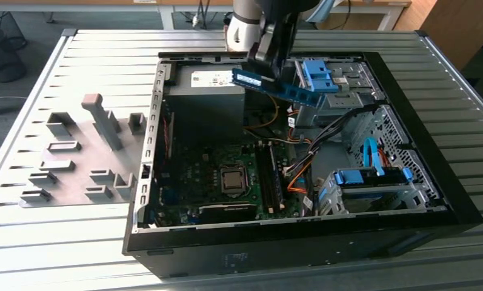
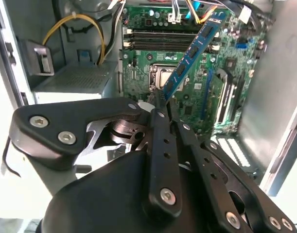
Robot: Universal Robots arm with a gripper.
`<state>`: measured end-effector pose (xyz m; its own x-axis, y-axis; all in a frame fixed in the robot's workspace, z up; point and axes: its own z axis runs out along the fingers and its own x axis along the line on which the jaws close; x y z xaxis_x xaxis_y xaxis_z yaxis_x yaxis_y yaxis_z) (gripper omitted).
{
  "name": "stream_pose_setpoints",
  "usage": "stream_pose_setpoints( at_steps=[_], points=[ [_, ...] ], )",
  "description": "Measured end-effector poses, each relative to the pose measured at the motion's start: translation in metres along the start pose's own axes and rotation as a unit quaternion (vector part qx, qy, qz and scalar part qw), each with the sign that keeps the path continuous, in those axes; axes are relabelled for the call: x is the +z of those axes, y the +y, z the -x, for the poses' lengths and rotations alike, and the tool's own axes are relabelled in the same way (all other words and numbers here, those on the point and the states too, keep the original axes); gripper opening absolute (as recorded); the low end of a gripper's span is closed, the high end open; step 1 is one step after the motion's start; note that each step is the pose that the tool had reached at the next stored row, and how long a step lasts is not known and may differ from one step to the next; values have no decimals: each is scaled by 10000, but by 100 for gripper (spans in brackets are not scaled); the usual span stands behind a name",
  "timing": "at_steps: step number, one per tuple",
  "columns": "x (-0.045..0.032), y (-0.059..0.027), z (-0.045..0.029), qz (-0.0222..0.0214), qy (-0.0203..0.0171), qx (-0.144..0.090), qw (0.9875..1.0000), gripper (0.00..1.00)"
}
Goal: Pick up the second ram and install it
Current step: 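Insert the second ram into the second slot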
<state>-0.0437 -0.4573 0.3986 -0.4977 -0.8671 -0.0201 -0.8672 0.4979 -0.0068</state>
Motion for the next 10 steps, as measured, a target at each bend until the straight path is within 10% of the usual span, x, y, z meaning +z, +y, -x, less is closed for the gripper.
stream_pose_setpoints(
  at_steps=[10],
  points=[
    [16,0,-1,-19,11,822,9966,14]
  ],
)
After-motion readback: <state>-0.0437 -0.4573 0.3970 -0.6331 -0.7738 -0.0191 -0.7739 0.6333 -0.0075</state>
